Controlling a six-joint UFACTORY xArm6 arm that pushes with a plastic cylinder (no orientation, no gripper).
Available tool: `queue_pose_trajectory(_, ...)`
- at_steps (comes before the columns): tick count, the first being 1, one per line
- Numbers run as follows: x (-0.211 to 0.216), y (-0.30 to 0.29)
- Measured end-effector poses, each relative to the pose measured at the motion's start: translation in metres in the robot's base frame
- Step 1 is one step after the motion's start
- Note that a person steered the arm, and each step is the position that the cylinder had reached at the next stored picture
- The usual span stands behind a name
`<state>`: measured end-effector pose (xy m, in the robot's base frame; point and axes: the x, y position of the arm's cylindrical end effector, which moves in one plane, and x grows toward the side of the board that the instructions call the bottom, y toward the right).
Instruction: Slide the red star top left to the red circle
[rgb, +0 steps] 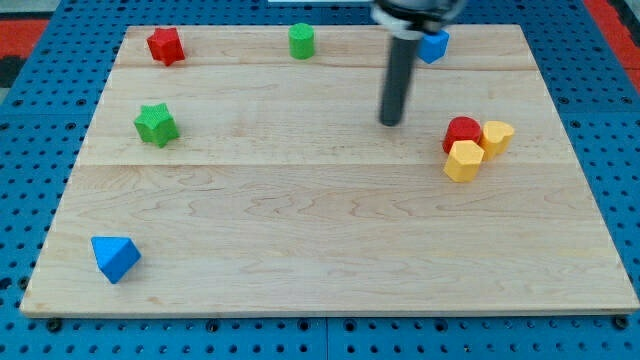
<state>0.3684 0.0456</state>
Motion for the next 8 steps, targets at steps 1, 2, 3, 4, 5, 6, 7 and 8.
queue_pose_trajectory(1, -0.036, -0.100)
queue_pose_trajectory(2, -0.098, -0.205)
queue_pose_trajectory(3, -0.110, -0.304)
queue_pose_trajectory(4, -0.092, -0.340)
queue_pose_trajectory(5, -0.099, -0.351)
queue_pose_trajectory(6, -0.147, -0.330)
queue_pose_trajectory(7, -0.139, -0.293)
queue_pose_trajectory(8, -0.089, -0.219)
